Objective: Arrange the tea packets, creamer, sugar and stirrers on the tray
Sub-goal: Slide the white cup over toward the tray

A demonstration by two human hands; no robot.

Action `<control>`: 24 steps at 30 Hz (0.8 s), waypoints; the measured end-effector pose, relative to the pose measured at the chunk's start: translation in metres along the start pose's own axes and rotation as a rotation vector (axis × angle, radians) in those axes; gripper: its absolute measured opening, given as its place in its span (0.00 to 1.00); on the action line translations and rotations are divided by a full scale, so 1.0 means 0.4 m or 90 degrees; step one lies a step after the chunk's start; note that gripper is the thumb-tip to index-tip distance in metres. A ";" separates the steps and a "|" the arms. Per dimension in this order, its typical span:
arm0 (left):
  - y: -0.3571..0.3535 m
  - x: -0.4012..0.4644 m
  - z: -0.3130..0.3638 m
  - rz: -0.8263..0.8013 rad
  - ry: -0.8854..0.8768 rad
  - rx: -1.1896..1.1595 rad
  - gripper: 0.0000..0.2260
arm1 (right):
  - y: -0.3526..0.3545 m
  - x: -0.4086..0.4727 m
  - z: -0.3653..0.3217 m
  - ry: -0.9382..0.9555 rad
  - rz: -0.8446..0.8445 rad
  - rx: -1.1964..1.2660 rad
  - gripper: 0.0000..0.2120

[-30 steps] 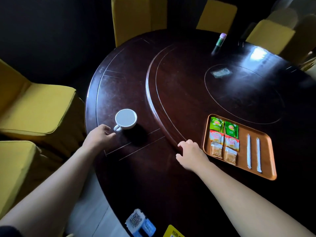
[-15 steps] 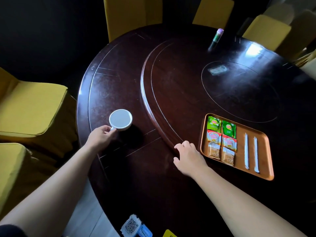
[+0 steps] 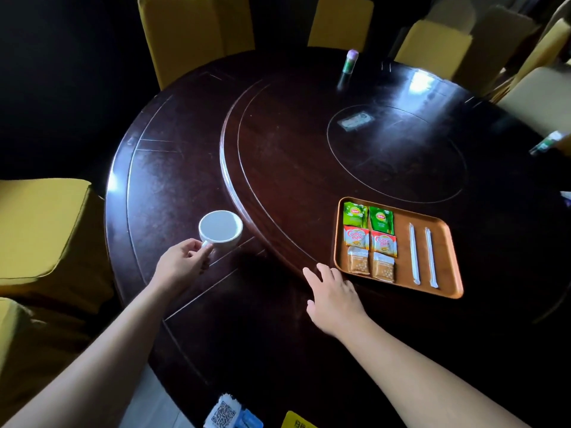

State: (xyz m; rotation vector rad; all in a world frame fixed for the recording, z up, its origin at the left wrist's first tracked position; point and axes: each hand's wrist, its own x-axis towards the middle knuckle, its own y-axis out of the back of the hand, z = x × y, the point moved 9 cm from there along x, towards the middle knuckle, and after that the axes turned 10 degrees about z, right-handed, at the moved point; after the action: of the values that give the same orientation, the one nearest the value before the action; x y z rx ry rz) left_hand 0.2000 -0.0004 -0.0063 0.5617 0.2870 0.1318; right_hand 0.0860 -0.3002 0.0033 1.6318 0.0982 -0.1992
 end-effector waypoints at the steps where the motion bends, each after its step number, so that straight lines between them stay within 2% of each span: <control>1: -0.015 -0.007 0.021 -0.008 -0.012 0.002 0.14 | -0.006 -0.010 0.014 -0.005 -0.010 0.000 0.34; 11: -0.190 -0.053 0.204 -0.089 -0.118 0.045 0.13 | -0.021 -0.074 0.106 -0.024 -0.027 0.033 0.37; 24: -0.385 -0.051 0.297 -0.159 -0.152 0.070 0.12 | -0.021 -0.067 0.123 -0.032 -0.012 0.099 0.34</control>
State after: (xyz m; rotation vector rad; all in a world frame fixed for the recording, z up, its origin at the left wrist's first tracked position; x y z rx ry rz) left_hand 0.2236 -0.1937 0.0111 0.6395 0.1312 -0.1929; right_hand 0.0547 -0.3472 -0.0030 1.7805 0.0612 -0.2685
